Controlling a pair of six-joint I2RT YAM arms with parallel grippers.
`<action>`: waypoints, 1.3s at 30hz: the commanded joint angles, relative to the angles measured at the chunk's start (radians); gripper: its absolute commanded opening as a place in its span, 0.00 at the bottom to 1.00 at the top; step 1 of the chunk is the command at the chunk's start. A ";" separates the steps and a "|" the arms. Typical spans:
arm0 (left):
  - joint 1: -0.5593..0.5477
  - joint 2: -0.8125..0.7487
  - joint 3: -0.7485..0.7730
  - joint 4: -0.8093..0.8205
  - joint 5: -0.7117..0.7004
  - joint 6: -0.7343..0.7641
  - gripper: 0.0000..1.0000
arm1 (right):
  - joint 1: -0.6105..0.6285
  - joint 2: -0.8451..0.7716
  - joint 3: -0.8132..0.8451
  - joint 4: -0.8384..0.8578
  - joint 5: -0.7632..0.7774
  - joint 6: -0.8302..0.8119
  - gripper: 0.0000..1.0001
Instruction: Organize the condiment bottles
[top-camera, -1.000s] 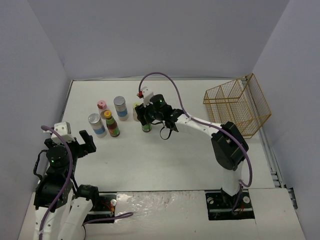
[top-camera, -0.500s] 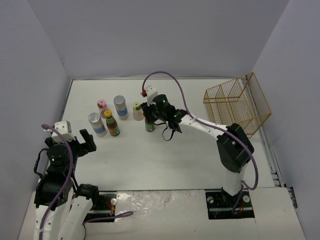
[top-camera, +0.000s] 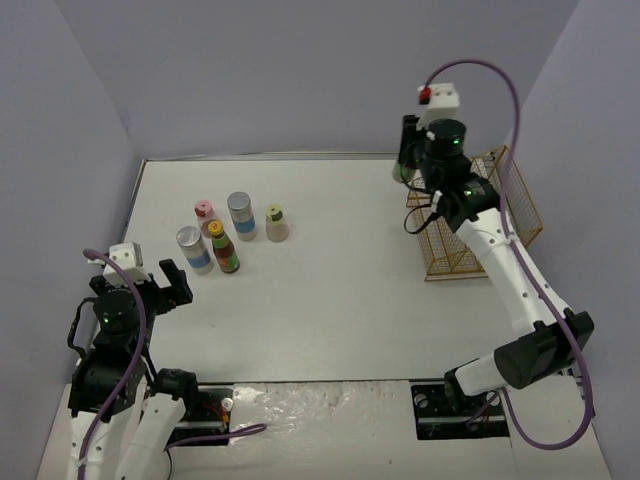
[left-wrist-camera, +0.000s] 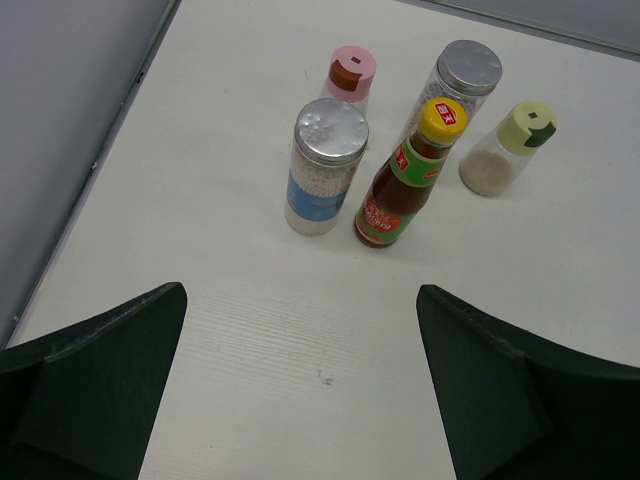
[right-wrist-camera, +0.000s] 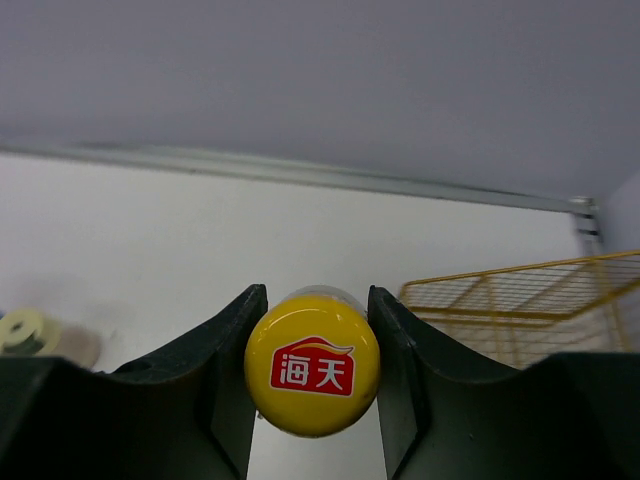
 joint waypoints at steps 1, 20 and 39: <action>-0.005 0.020 0.005 0.052 0.000 -0.006 0.97 | -0.191 -0.089 0.110 0.070 0.141 0.018 0.00; -0.017 0.015 0.005 0.049 0.003 -0.009 0.97 | -0.625 0.127 0.266 0.096 0.059 0.088 0.00; -0.024 0.008 0.004 0.049 0.006 -0.006 0.97 | -0.632 0.206 -0.012 0.330 -0.093 0.045 0.00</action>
